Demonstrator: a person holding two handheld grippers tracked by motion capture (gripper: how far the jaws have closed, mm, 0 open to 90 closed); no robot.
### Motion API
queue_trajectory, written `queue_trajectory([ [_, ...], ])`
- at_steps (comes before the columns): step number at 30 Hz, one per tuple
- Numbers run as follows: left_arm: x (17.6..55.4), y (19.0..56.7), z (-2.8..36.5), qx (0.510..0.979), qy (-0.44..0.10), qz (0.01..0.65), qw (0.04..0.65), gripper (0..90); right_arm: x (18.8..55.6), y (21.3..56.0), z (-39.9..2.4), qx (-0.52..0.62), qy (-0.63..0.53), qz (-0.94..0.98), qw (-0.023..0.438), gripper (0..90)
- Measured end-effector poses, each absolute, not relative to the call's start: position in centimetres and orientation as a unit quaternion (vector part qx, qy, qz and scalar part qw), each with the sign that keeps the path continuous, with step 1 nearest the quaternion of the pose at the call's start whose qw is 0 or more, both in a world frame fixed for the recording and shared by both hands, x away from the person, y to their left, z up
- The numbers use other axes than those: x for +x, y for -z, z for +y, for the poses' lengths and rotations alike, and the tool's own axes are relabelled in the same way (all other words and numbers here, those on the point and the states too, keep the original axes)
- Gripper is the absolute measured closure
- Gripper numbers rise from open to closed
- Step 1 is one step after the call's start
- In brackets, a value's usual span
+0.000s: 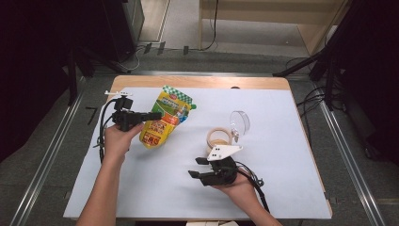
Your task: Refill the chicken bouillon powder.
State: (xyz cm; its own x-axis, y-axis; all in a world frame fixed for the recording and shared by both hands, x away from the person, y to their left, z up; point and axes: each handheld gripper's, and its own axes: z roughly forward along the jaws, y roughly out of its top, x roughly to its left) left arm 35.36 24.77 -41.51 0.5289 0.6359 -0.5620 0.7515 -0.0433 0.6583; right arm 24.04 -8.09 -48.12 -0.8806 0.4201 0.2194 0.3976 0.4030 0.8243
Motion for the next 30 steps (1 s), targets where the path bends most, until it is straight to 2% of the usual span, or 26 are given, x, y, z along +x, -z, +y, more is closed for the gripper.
queue_trajectory([
  [30,30.8,41.9,29.0,0.711,0.031,0.497,0.497,86.4,24.0,48.2,-7.6,0.236,-0.488,0.841,0.008,48.5],
])
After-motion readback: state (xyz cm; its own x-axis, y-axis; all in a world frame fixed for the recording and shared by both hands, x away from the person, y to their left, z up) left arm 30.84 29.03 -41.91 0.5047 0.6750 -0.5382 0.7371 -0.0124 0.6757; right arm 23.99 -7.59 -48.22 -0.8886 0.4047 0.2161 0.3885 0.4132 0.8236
